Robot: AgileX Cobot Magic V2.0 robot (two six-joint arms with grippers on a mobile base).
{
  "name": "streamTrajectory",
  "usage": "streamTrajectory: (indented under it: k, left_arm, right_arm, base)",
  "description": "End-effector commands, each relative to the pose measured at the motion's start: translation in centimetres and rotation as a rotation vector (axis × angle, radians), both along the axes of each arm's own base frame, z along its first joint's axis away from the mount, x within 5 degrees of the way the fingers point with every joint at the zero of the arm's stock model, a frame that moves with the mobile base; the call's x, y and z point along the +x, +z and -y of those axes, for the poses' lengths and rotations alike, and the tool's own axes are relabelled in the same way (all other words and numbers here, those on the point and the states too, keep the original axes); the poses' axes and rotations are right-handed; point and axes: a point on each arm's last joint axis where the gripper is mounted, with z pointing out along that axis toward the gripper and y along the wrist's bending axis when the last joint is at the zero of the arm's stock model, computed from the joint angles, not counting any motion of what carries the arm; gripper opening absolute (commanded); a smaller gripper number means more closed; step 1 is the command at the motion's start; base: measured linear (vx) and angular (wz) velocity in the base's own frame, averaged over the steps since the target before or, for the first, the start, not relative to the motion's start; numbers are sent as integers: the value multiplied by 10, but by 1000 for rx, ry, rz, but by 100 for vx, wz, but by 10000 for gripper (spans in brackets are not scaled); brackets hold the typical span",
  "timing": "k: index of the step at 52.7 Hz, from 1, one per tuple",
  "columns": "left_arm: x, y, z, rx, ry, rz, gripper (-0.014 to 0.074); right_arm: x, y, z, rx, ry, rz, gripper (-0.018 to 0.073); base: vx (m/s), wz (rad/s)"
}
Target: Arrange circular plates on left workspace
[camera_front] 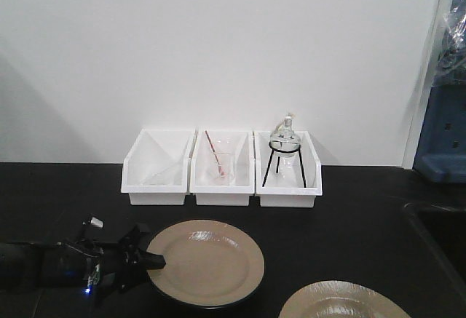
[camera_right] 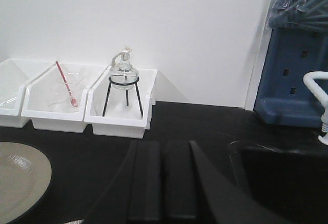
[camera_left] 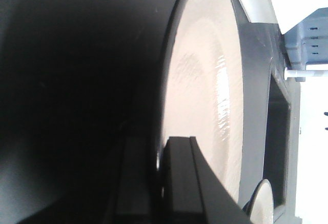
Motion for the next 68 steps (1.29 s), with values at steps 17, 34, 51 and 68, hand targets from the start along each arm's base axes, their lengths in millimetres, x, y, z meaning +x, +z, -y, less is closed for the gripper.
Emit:
streamTrajectory:
  k: [17, 34, 51, 68]
  left_arm:
    - [1, 29, 6, -34, -43, 84, 547]
    - [-3, 39, -5, 119, -147, 170, 590]
    - [-20, 96, -42, 258, -202, 312, 547]
    - [-65, 179, -55, 504, -254, 512, -9]
  right_arm:
    - [0, 21, -1, -13, 11, 128, -4]
    - [0, 21, -1, -13, 11, 126, -4]
    - [0, 21, -1, -12, 11, 126, -4]
    - [0, 21, -1, -5, 9, 120, -4]
  base:
    - [0, 0]
    - [0, 0]
    - [0, 0]
    - [0, 0]
